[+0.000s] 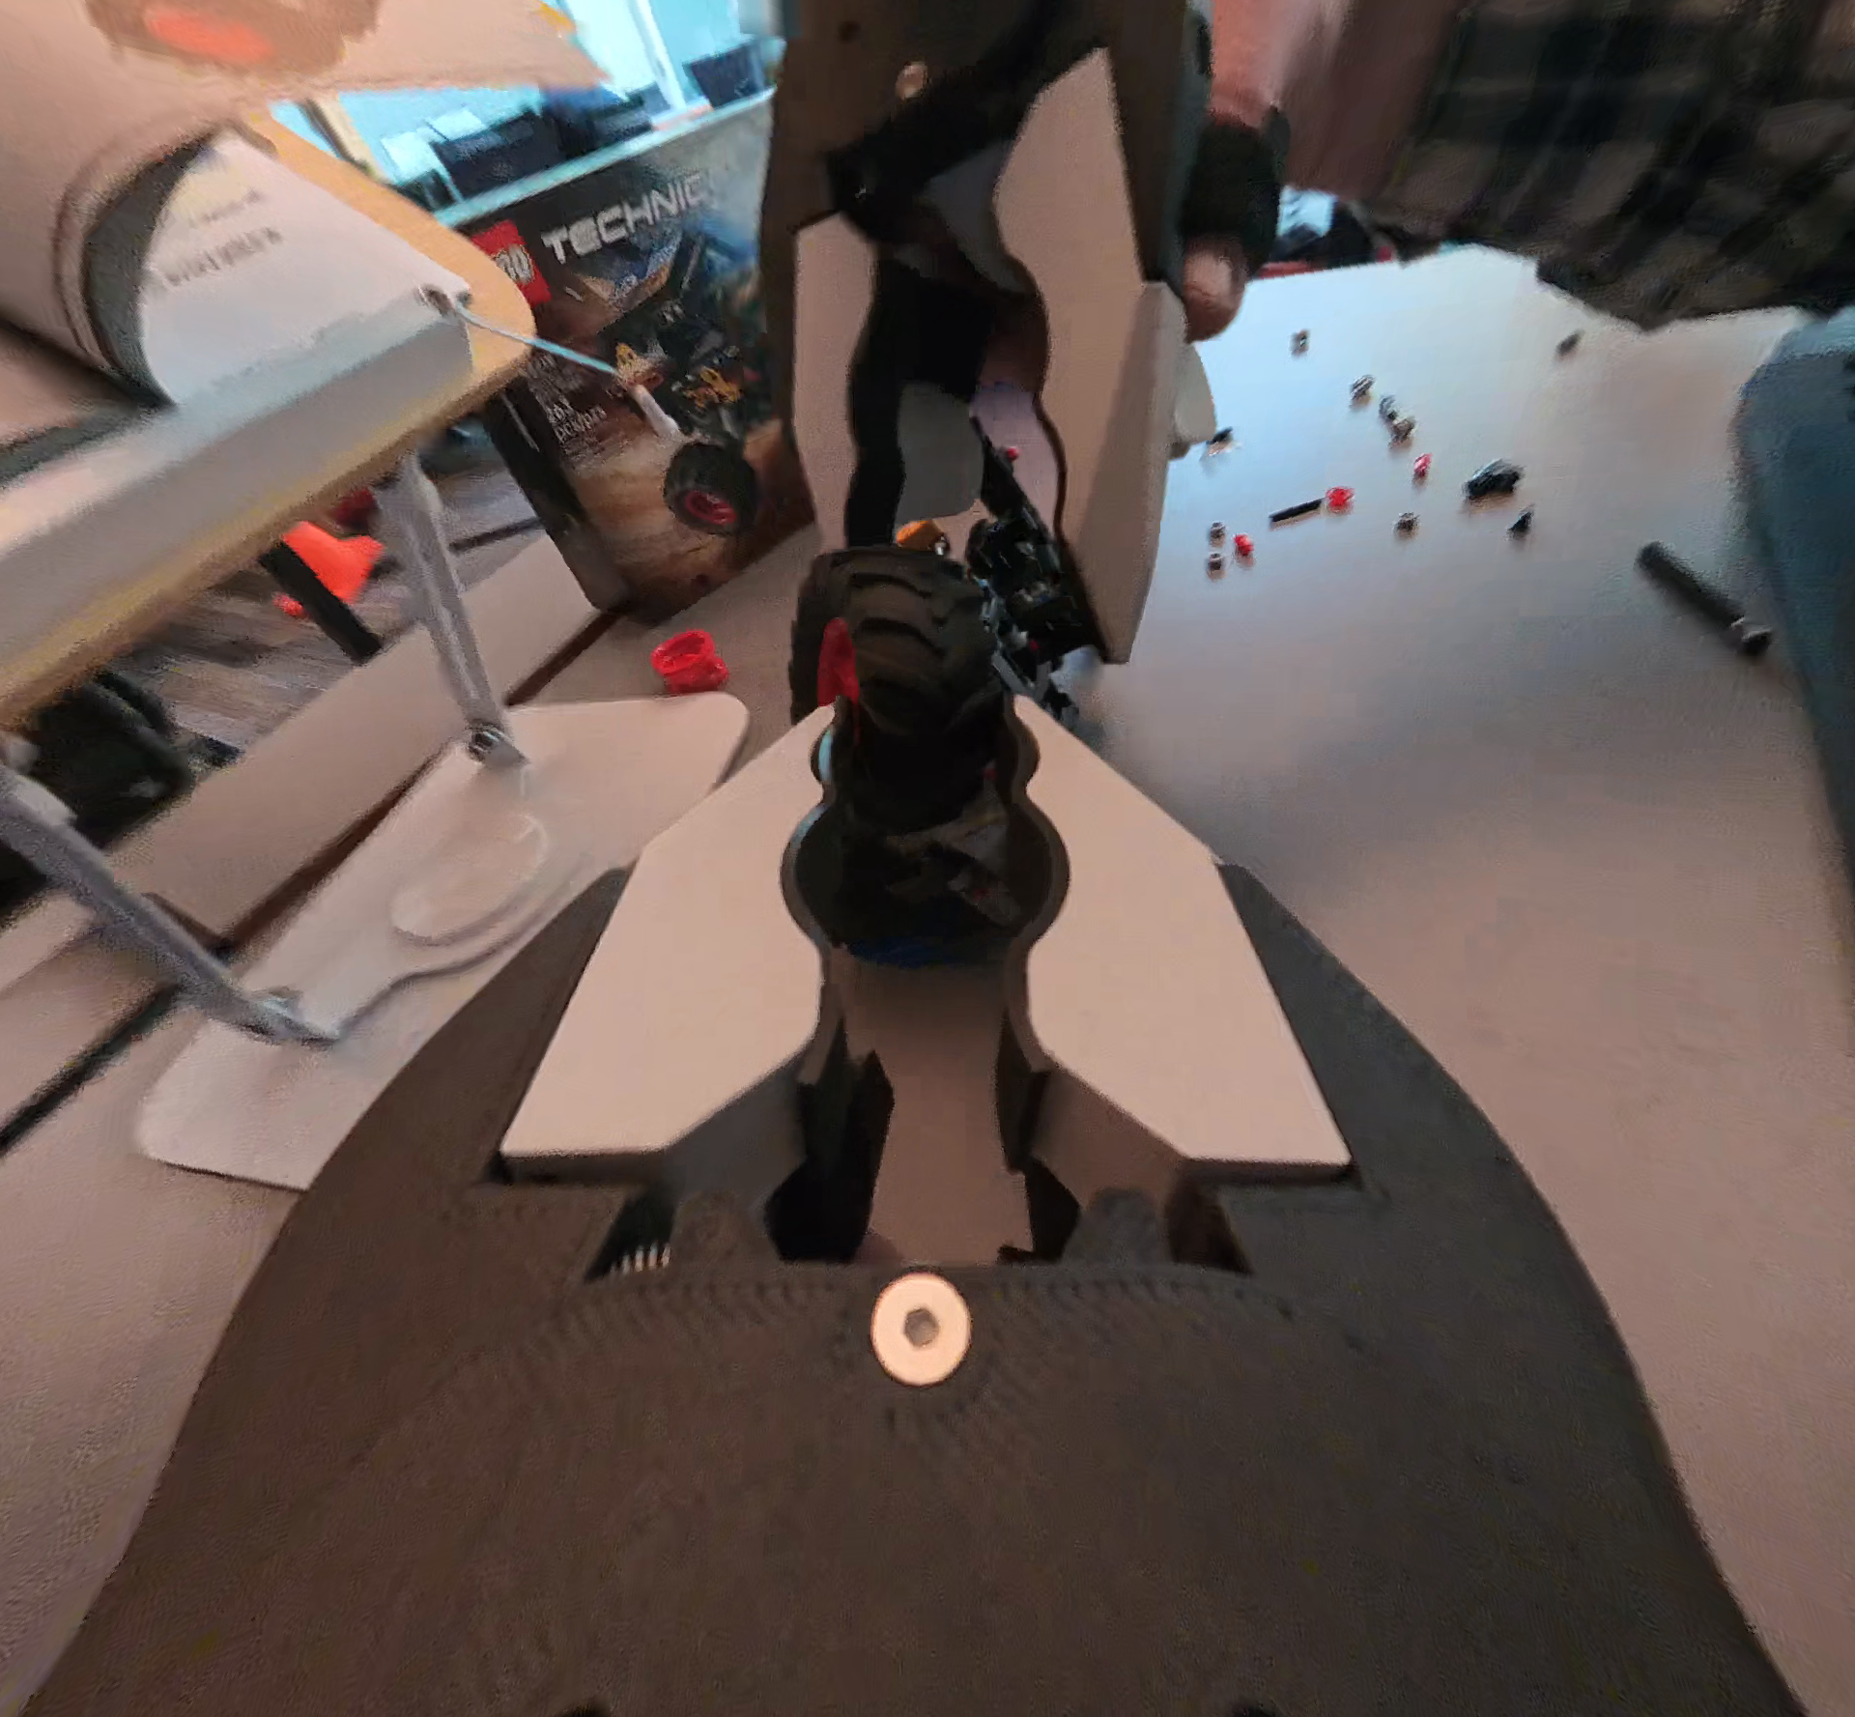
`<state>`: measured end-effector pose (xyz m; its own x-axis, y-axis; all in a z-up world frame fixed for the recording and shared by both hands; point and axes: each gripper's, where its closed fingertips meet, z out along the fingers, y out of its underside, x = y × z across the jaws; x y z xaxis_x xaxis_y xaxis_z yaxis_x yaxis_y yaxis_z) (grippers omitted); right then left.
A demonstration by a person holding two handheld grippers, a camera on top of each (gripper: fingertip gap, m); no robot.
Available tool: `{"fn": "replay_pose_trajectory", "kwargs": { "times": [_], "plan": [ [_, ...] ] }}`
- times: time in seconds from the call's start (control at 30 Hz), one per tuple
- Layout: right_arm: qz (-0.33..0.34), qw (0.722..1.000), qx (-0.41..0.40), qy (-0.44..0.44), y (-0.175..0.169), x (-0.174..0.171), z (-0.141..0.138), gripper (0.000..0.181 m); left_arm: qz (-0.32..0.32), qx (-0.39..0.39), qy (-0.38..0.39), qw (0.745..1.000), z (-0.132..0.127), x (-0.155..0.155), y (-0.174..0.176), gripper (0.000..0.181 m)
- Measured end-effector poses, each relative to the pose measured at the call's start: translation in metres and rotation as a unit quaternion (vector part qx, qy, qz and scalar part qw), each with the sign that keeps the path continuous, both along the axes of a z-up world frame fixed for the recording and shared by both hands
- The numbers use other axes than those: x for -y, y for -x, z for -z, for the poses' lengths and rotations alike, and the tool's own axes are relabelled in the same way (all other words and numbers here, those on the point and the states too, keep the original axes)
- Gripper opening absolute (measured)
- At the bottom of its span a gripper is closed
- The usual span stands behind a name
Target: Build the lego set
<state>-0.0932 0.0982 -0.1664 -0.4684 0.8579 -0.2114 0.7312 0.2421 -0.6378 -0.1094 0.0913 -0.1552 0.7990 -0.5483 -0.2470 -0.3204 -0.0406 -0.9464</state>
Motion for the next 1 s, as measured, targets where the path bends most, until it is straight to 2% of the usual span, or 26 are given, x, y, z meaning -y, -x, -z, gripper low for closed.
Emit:
{"fn": "replay_pose_trajectory", "kwargs": {
  "times": [0.1,0.17,0.4,0.73,1.0],
  "plan": [
    [0.026,0.998,-0.028,-0.041,-0.005,-0.006,0.011,0.048,0.024,0.062,0.039,0.997,0.003,-0.001,-0.001,0.026],
    [0.034,0.996,-0.053,-0.063,-0.005,-0.006,0.017,0.036,0.031,0.085,0.042,0.995,0.001,-0.002,-0.003,0.026],
    [0.057,0.990,-0.123,-0.045,0.005,0.003,0.021,0.009,0.041,0.115,0.062,0.991,0.003,-0.003,-0.003,0.026],
    [0.054,0.990,-0.122,-0.043,-0.001,0.003,0.025,0.009,0.023,-0.037,0.035,0.998,0.017,-0.003,-0.011,0.027],
    [0.042,0.992,-0.113,-0.044,-0.004,0.007,0.030,0.010,-0.003,-0.186,0.012,0.982,0.026,-0.001,-0.011,0.026]
  ]
}}
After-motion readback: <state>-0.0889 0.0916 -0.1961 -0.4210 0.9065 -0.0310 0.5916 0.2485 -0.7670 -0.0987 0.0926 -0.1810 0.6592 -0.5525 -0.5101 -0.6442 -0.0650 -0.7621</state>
